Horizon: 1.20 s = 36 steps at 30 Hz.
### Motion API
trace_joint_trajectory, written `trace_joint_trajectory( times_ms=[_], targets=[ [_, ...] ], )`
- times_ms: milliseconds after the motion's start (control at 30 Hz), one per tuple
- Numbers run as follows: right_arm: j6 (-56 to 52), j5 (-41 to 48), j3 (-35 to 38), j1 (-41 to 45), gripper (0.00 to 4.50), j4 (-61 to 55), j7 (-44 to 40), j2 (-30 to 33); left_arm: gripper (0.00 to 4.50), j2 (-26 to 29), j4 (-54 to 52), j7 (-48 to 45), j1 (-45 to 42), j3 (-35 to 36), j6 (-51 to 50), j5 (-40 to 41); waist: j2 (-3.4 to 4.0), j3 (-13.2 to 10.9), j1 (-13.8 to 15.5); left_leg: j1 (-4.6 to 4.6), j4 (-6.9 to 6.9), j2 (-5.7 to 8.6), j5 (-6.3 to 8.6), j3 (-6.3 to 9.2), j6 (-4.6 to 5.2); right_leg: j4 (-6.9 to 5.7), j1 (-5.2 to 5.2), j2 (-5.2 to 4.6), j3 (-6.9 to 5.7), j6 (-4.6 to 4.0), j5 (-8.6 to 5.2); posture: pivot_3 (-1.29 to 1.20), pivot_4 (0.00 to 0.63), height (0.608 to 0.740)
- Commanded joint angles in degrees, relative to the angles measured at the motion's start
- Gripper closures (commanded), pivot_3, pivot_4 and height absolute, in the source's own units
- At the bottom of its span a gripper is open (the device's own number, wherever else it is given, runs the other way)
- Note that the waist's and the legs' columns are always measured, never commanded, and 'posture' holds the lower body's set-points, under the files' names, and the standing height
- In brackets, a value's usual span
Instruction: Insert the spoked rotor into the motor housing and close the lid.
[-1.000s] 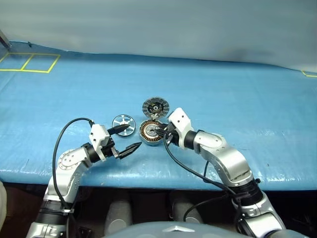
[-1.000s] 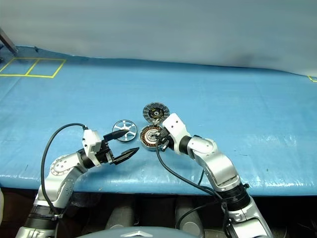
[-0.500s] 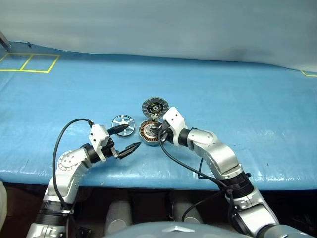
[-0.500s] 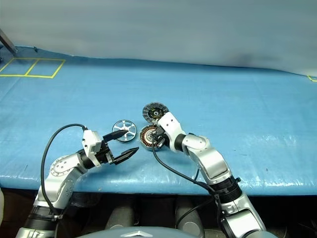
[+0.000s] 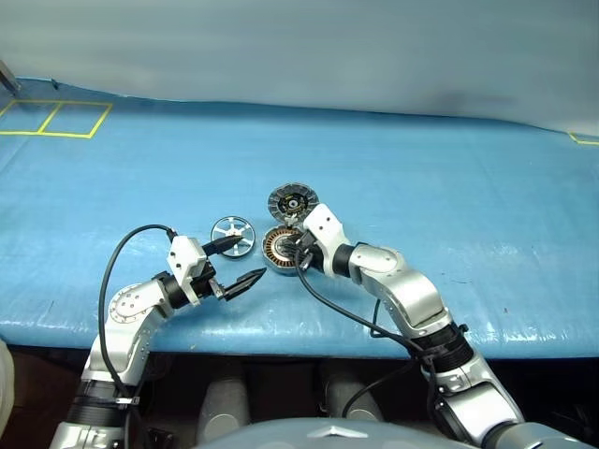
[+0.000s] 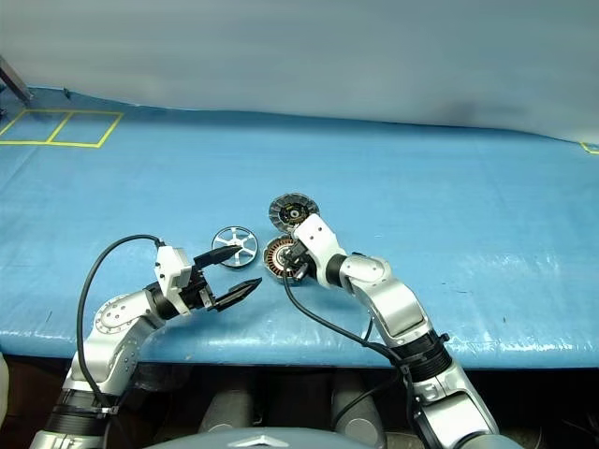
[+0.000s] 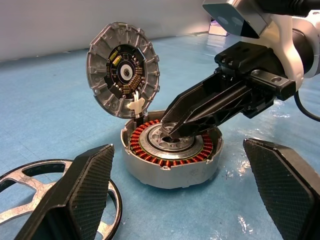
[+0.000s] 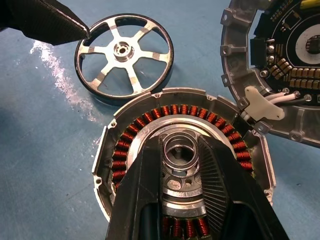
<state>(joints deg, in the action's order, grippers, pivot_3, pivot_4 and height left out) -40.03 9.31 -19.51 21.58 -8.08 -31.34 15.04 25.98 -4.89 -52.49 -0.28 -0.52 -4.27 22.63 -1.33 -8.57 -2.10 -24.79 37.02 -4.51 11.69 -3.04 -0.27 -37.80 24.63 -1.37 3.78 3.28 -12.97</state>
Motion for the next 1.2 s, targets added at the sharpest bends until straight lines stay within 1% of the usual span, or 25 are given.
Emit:
trace_joint_trajectory(
  times_ms=[33,500,767,1000,1033,1067,1167,1200],
  targets=[
    [1.2,-0.2,0.3,1.0,3.83,-1.2,-0.2,-0.4,0.0,0.2,-1.8,0.1,0.1,0.7,1.3,0.0,0.0,0.0,0.0,0.0,0.0,0.0,0.0,0.0,0.0,0.0,0.0,0.0,0.0,0.0,0.0,0.0,0.15,0.74],
    [1.5,-1.2,0.6,1.5,3.83,0.5,0.1,-0.9,0.0,0.1,-1.4,0.2,-0.4,0.5,1.5,-0.2,0.0,0.0,0.0,0.01,-0.01,0.0,0.0,0.0,0.0,0.0,0.0,0.0,0.0,0.0,0.0,0.0,0.15,0.74],
    [1.4,-1.2,0.6,1.6,3.83,-0.5,-0.1,-1.1,0.0,0.0,-1.4,0.5,-0.1,0.6,1.6,-0.3,0.0,0.0,0.0,0.0,-0.01,0.0,0.0,0.0,0.0,0.0,0.0,0.0,0.0,0.0,0.0,0.0,0.15,0.74],
    [1.1,-1.7,0.3,1.4,3.83,-0.3,-0.4,-0.4,0.0,0.0,-1.2,0.7,-0.2,0.5,1.9,-0.3,0.0,0.0,0.0,0.0,-0.01,0.0,0.0,0.0,0.0,0.0,0.0,0.0,0.0,0.0,0.0,0.0,0.15,0.74],
    [1.0,-1.7,0.3,1.4,3.12,-0.5,-0.5,-0.3,0.0,0.0,-1.2,0.7,-0.2,0.5,1.9,-0.3,0.0,0.0,0.0,0.0,-0.01,0.0,0.0,0.0,0.0,0.0,0.0,0.0,0.0,0.0,0.0,0.0,0.15,0.74],
    [1.0,-1.7,0.2,1.3,2.94,-0.7,-0.6,-0.3,0.0,0.0,-1.1,0.8,-0.2,0.5,1.9,-0.3,0.0,0.0,0.0,0.0,-0.01,0.0,0.0,0.0,0.0,0.0,0.0,0.0,0.0,0.0,0.0,0.0,0.15,0.74],
    [1.0,-1.8,0.3,1.3,2.03,-1.0,-0.5,-0.4,0.0,0.1,-1.1,0.9,-0.3,0.5,2.0,-0.4,0.0,0.0,0.0,0.0,0.0,0.0,0.0,0.0,0.0,0.0,0.0,0.0,0.0,0.0,0.0,0.0,0.15,0.74],
    [1.0,-1.8,0.4,1.3,1.65,-1.1,-0.5,-0.5,0.0,0.1,-1.1,0.9,-0.3,0.5,2.0,-0.4,0.0,0.0,0.0,0.0,-0.01,0.0,0.0,0.0,0.0,0.0,0.0,0.0,0.0,0.0,0.0,0.0,0.15,0.74]
  ],
)
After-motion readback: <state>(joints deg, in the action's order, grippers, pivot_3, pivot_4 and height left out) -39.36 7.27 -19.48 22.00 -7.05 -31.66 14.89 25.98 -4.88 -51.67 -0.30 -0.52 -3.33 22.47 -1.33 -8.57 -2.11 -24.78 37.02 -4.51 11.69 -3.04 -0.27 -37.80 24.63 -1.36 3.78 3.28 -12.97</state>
